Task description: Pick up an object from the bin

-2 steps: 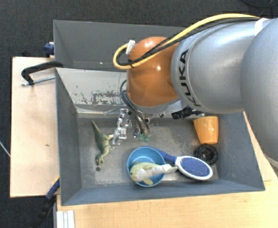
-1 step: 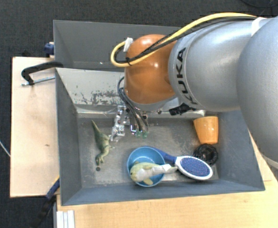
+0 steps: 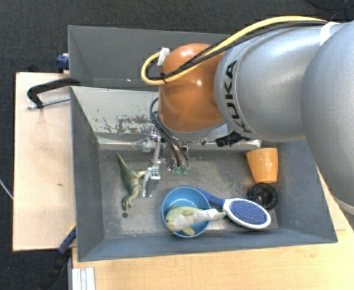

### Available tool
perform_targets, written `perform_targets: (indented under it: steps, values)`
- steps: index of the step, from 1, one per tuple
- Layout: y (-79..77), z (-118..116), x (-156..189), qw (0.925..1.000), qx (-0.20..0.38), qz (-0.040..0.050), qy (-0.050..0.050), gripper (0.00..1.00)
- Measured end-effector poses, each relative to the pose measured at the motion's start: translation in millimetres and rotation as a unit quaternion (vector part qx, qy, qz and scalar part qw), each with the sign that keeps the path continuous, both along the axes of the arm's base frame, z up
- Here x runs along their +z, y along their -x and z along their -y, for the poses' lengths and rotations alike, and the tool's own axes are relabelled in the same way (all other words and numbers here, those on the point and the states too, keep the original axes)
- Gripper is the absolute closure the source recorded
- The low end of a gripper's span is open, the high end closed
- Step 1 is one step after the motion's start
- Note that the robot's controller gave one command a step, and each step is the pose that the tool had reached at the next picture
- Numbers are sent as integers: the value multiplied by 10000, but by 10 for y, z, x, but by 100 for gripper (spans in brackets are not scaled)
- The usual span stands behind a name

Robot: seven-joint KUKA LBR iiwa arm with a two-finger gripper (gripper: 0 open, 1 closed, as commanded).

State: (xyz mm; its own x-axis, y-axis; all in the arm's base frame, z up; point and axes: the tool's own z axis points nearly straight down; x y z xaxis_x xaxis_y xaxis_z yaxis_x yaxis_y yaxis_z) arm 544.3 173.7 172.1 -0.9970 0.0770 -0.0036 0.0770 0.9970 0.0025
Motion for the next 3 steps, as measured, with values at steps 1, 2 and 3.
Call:
perform_targets:
  steps: [1,2,3]
  values:
    - [-223,-9,-846,9995,-304,-50,15,0]
    - [-242,-12,-791,9995,-307,-13,2,100]
    - [-375,27,427,9995,-301,49,-15,100]
